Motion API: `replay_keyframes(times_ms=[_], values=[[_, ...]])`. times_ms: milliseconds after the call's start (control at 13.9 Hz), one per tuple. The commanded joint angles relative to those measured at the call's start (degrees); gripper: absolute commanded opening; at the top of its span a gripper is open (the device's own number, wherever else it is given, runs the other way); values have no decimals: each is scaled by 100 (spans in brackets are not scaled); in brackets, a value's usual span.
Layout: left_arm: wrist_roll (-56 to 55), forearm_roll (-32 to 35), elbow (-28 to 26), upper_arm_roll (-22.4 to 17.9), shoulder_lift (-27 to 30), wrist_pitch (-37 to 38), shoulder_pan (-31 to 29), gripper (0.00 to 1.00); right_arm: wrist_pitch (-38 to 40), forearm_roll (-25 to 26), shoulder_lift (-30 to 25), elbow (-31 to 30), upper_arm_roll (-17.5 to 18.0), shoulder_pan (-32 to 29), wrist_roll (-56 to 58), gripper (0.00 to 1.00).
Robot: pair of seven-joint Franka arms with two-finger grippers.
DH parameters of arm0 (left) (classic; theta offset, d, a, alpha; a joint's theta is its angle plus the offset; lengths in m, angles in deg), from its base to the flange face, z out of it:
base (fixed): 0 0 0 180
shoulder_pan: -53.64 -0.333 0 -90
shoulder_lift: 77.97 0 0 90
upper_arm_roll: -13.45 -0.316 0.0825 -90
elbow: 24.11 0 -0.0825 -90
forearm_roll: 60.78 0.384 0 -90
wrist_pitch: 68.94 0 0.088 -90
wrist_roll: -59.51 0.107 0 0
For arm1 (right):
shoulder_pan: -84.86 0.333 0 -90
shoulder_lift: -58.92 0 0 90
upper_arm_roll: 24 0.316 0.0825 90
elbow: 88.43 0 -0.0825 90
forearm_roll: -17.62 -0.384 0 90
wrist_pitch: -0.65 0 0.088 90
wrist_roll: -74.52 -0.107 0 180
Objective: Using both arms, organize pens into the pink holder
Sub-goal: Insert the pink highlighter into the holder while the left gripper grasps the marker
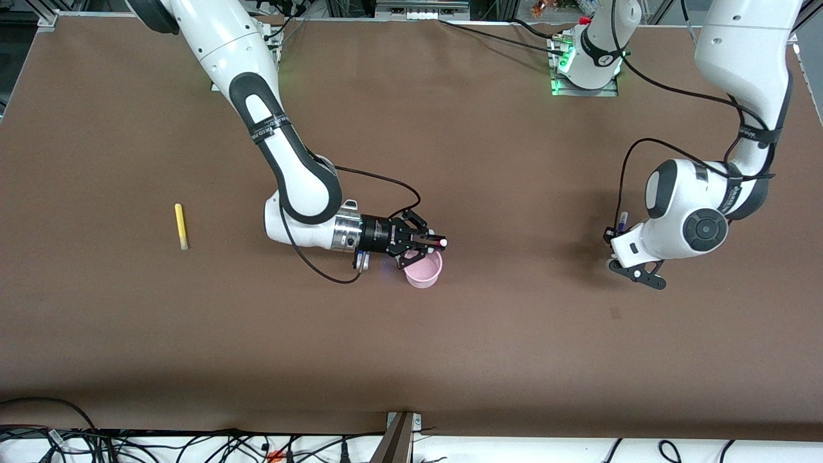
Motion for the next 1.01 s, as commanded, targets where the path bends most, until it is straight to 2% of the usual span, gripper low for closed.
replay_keyframes(times_ms=[0, 287, 503, 646, 718, 790, 862, 933], values=[[153, -90, 388, 194, 285, 707, -17, 0, -56, 37, 164, 197, -46, 62, 93, 0], [144, -203, 1320, 221, 365, 1516, -17, 0, -56, 37, 287, 188, -46, 62, 242, 0], [153, -1045, 1462, 230, 374, 1579, -35, 0, -56, 37, 357, 188, -55, 62, 295, 0], [467, -1878, 1541, 238, 365, 1571, 18, 0, -56, 37, 375, 188, -55, 53, 365, 2], [1000, -2326, 1541, 238, 330, 1544, 88, 0, -56, 37, 384, 188, -55, 53, 374, 13], [1475, -2679, 1541, 238, 312, 1509, 132, 0, -56, 37, 384, 188, -55, 53, 374, 30], [1776, -2996, 1550, 247, 234, 1492, 167, 0, -56, 37, 384, 188, -55, 53, 366, 53], [1944, -3329, 1541, 247, 207, 1491, 150, 0, -56, 37, 375, 188, -64, 44, 366, 70]])
